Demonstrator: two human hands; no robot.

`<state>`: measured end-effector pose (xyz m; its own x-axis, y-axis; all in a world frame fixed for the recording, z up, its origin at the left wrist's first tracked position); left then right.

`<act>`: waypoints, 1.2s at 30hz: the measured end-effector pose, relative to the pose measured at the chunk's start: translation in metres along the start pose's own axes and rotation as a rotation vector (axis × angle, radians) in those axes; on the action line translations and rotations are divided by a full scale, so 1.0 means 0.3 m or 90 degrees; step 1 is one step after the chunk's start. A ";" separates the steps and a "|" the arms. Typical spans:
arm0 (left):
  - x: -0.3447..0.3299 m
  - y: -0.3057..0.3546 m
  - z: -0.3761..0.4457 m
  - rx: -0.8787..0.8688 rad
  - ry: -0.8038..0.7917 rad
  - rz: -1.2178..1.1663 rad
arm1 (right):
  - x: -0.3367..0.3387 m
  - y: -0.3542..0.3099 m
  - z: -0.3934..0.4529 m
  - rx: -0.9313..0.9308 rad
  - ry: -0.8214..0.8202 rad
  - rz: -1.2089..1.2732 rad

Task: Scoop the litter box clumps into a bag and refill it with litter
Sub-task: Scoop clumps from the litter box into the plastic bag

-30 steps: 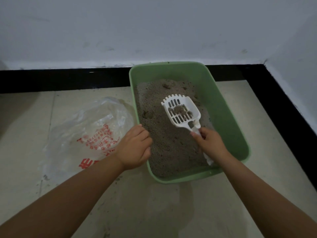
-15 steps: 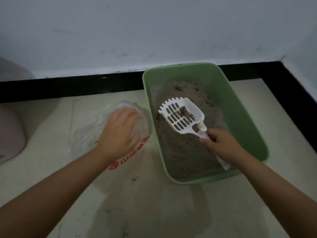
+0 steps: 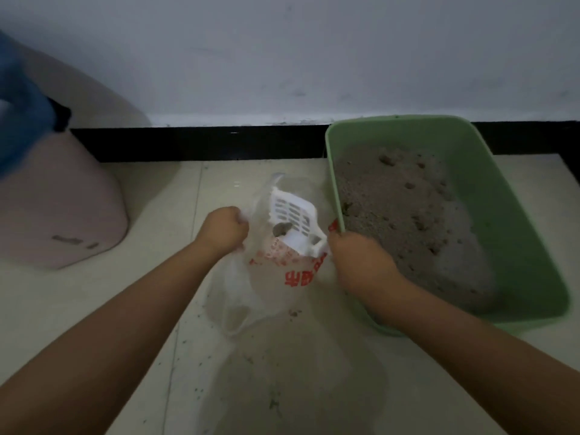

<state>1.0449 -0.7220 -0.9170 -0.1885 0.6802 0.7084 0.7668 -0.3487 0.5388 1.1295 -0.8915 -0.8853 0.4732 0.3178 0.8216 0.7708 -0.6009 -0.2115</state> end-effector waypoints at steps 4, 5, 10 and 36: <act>-0.009 -0.049 -0.009 0.040 -0.003 -0.099 | -0.016 -0.065 0.028 0.007 0.041 -0.147; -0.005 -0.060 -0.010 0.041 0.002 -0.102 | -0.014 -0.063 0.027 -0.003 0.054 -0.159; 0.016 -0.079 -0.007 0.018 0.024 -0.065 | 0.074 -0.069 -0.015 0.008 0.239 -0.269; -0.073 0.183 -0.171 -0.484 0.113 0.320 | 0.063 0.032 -0.045 0.043 0.326 -0.253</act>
<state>1.0598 -0.7890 -0.8795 -0.0829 0.2476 0.9653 0.1869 -0.9476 0.2591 1.1401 -0.9010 -0.8645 -0.1041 0.1074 0.9888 0.8782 -0.4566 0.1420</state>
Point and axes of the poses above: each hand's wrist, its own z-axis towards the middle knuckle, its own x-axis out of the back of the hand, y = z × x, the point moved 10 cm from there along z, towards the middle knuckle, and after that the axes turned 6 degrees about -y, right-handed, at the moved point
